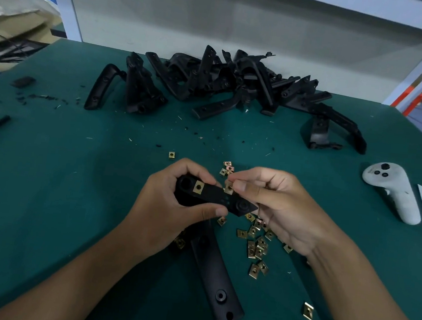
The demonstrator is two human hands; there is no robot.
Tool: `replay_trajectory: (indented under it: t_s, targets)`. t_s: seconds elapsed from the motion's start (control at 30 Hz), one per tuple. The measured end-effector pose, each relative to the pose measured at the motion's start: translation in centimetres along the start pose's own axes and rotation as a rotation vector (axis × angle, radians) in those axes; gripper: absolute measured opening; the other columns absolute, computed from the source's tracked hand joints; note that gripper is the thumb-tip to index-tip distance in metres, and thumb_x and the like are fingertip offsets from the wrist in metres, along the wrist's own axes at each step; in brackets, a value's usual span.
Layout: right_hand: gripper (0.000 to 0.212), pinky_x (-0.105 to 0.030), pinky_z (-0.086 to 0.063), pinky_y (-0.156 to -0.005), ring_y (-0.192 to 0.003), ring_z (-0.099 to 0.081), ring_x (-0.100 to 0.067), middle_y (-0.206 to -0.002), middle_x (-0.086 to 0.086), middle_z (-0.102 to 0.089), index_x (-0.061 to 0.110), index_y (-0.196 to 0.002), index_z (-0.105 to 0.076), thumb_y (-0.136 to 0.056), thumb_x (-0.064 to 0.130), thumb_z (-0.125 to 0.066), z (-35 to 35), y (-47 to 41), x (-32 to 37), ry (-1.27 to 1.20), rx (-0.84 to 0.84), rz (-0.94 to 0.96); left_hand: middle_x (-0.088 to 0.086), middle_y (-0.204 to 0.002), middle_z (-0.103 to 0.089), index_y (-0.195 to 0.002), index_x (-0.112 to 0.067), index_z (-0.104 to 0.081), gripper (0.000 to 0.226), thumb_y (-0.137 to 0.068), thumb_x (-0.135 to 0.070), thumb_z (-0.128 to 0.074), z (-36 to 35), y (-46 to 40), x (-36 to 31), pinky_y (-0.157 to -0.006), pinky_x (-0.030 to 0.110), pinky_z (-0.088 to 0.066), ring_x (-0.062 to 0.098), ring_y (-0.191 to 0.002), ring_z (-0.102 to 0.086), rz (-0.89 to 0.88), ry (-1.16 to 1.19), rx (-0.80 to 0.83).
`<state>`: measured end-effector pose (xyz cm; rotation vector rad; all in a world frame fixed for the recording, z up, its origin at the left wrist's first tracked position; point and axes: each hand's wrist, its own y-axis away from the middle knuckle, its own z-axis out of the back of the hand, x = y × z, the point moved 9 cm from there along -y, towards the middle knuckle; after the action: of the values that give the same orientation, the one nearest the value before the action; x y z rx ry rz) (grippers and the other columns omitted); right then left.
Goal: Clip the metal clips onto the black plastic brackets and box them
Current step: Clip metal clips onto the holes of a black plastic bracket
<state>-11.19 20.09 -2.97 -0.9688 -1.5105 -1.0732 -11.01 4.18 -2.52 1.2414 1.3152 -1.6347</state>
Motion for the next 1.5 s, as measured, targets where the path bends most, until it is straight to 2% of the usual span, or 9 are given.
replay_trajectory:
  t_s: [0.23,0.37,0.5,0.63,0.77,0.93,1.17,1.37,1.5]
  targets:
    - [0.020,-0.030,-0.054,-0.082,-0.087,-0.067,-0.027,-0.093,-0.006,-0.078,0.024,-0.095,-0.082,-0.076,0.031,-0.081,0.1,0.2,0.4,0.111,-0.031,0.046,-0.005,-0.091,-0.074,-0.088,-0.033,-0.067,0.036,-0.066,-0.029,-0.095,-0.1,0.0,0.2,-0.074,0.015,-0.054,0.008,-0.082,-0.070,0.038,0.020,0.027]
    - [0.020,-0.057,-0.048,-0.099,-0.105,-0.066,-0.043,-0.106,-0.015,-0.076,0.026,-0.102,-0.081,-0.088,0.036,-0.071,0.4,0.3,1.0,0.228,-0.033,0.122,-0.004,-0.103,-0.075,-0.088,-0.029,-0.066,0.035,-0.066,-0.017,-0.091,-0.2,-0.2,0.5,-0.080,0.019,-0.055,0.012,-0.095,-0.071,0.052,0.084,0.032]
    - [0.024,-0.033,-0.057,-0.093,-0.101,-0.073,-0.025,-0.101,-0.015,-0.076,0.032,-0.105,-0.080,-0.090,0.045,-0.066,0.1,0.7,1.9,0.377,-0.055,0.231,-0.003,-0.116,-0.073,-0.092,-0.026,-0.066,0.034,-0.068,-0.020,-0.089,-0.1,-0.3,0.7,-0.085,0.020,-0.055,0.015,-0.107,-0.071,0.059,0.136,0.040]
    - [0.033,-0.034,-0.055,-0.073,-0.083,-0.067,-0.021,-0.094,0.007,-0.074,0.030,-0.108,-0.079,-0.086,0.053,-0.070,-0.4,1.3,2.8,0.627,-0.132,0.427,-0.006,-0.118,-0.074,-0.102,-0.033,-0.067,0.038,-0.071,-0.032,-0.088,0.5,-0.4,0.5,-0.096,0.030,-0.054,0.014,-0.114,-0.068,0.053,0.068,0.004]
    - [0.038,-0.039,-0.055,-0.074,-0.097,-0.071,-0.013,-0.108,0.017,-0.075,0.031,-0.113,-0.074,-0.082,0.053,-0.076,-1.0,2.0,3.8,0.729,-0.198,0.598,-0.004,-0.115,-0.075,-0.101,-0.024,-0.067,0.038,-0.070,-0.024,-0.089,0.7,-0.4,0.6,-0.100,0.037,-0.051,0.015,-0.114,-0.068,0.067,0.078,-0.040]
    - [0.046,-0.048,-0.055,-0.074,-0.095,-0.072,-0.023,-0.105,0.021,-0.075,0.039,-0.114,-0.063,-0.077,0.059,-0.080,-0.2,2.1,3.6,0.650,-0.291,0.613,0.000,-0.110,-0.077,-0.101,-0.006,-0.065,0.039,-0.068,-0.008,-0.086,0.7,-0.4,0.5,-0.083,0.017,-0.056,0.014,-0.105,-0.073,0.071,0.205,-0.045]
    - [0.045,-0.043,-0.053,-0.084,-0.098,-0.071,-0.023,-0.106,0.022,-0.075,0.036,-0.114,-0.060,-0.079,0.057,-0.079,-0.7,2.0,3.3,0.628,-0.258,0.595,0.001,-0.110,-0.076,-0.092,-0.029,-0.072,0.036,-0.064,-0.015,-0.089,0.9,-0.6,0.5,-0.086,0.021,-0.055,0.017,-0.104,-0.073,0.056,0.211,-0.046]
    - [0.037,-0.046,-0.056,-0.077,-0.096,-0.073,-0.022,-0.104,0.020,-0.076,0.034,-0.108,-0.065,-0.078,0.049,-0.083,-0.5,2.5,3.6,0.621,-0.326,0.656,0.004,-0.109,-0.077,-0.093,-0.008,-0.069,0.030,-0.067,-0.004,-0.084,0.5,-0.5,0.8,-0.080,0.020,-0.058,0.018,-0.101,-0.074,0.091,0.299,-0.037]
    - [0.031,-0.031,-0.057,-0.078,-0.093,-0.074,-0.012,-0.103,0.022,-0.076,0.033,-0.106,-0.069,-0.080,0.047,-0.080,-0.7,2.6,3.7,0.671,-0.328,0.659,0.003,-0.106,-0.078,-0.092,-0.007,-0.069,0.028,-0.067,-0.004,-0.082,0.5,-0.5,0.8,-0.078,0.018,-0.057,0.014,-0.095,-0.075,0.105,0.286,-0.037]
